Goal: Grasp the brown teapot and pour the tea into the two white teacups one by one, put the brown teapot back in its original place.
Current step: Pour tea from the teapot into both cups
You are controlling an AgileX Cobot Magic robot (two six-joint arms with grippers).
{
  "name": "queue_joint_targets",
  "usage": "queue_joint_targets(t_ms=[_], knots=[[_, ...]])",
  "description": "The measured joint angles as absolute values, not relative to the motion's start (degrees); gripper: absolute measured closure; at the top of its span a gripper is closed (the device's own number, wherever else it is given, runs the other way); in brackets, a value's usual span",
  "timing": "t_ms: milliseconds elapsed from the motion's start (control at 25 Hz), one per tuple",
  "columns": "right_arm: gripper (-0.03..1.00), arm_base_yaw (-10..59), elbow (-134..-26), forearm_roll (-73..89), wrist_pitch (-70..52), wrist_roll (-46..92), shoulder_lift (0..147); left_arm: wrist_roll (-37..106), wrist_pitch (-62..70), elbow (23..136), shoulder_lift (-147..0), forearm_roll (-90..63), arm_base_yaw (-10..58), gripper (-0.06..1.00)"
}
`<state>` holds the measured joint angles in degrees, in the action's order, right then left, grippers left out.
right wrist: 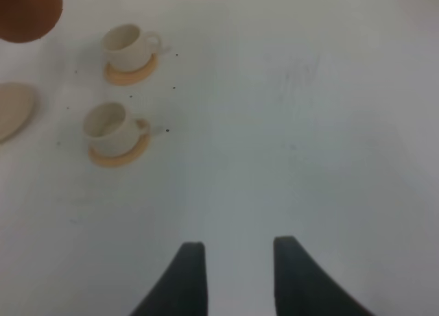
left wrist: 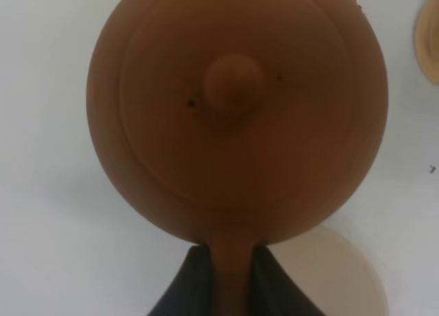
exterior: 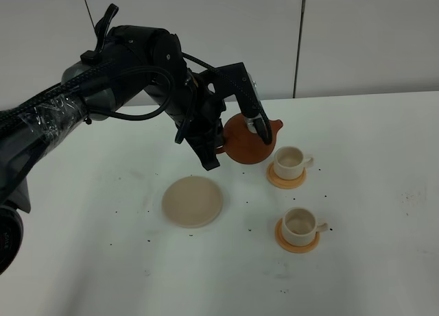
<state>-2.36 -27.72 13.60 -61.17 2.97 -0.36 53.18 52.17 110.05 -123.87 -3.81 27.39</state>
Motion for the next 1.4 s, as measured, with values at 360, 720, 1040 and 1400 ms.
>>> queue_joint_targets(t_ms=[360, 720, 1040, 1400], knots=[[0.73, -2.36, -27.72, 13.6, -61.17, 2.97, -0.36, 51.39, 57.56, 116.36, -123.92, -3.88, 27.39, 0.78], [0.73, -2.36, -27.72, 13.6, -61.17, 2.97, -0.36, 49.4, 60.76, 116.86, -125.36, -5.99, 24.75, 0.78], [0.73, -2.36, -27.72, 13.6, -61.17, 2.97, -0.36, 49.23, 67.41, 125.73, -131.51, -6.28, 23.94, 0.78], [0.73, -2.36, -27.72, 13.6, -61.17, 2.97, -0.36, 49.1, 68.05, 138.01, -137.52, -6.52, 23.94, 0.78]])
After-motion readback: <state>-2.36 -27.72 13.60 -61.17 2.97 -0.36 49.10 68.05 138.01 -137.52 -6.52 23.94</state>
